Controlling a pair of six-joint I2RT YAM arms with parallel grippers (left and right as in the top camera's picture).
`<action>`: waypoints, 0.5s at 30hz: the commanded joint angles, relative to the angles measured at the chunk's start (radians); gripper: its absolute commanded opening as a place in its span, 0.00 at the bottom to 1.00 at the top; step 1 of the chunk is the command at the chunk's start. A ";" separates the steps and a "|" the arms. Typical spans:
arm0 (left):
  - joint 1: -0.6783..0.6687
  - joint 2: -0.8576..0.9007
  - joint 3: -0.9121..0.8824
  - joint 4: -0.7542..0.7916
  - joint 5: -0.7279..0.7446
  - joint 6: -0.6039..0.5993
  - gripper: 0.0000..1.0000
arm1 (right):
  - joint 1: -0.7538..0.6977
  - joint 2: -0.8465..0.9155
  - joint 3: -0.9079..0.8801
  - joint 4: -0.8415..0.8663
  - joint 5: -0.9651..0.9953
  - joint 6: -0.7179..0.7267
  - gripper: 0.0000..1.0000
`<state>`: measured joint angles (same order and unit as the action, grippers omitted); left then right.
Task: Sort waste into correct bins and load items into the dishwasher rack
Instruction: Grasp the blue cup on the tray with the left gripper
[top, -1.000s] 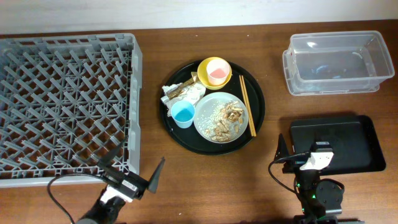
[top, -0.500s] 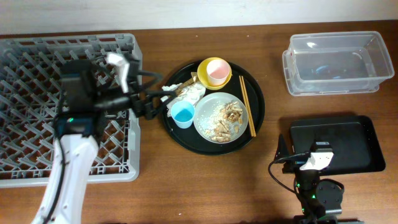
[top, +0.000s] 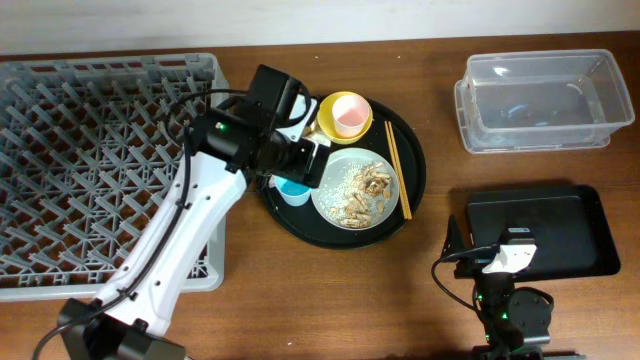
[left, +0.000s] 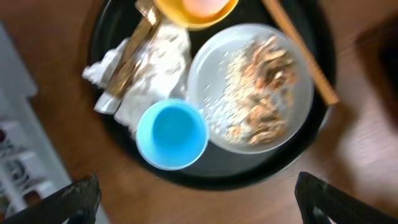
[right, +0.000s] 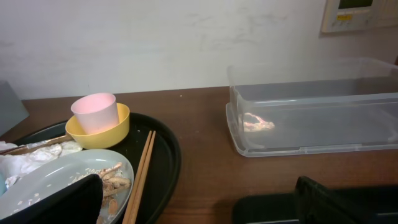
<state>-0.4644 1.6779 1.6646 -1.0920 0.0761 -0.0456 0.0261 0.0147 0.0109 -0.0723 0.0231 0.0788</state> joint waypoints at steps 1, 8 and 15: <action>-0.005 0.052 0.023 0.004 0.059 0.000 0.99 | 0.006 -0.006 -0.005 -0.006 0.015 0.004 0.98; -0.112 0.252 0.023 0.006 -0.246 -0.221 0.56 | 0.006 -0.006 -0.005 -0.006 0.015 0.004 0.98; -0.116 0.336 0.023 0.016 -0.200 -0.299 0.36 | 0.006 -0.006 -0.005 -0.006 0.015 0.004 0.99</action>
<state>-0.5804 1.9888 1.6752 -1.0760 -0.1425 -0.3073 0.0261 0.0147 0.0109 -0.0723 0.0231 0.0792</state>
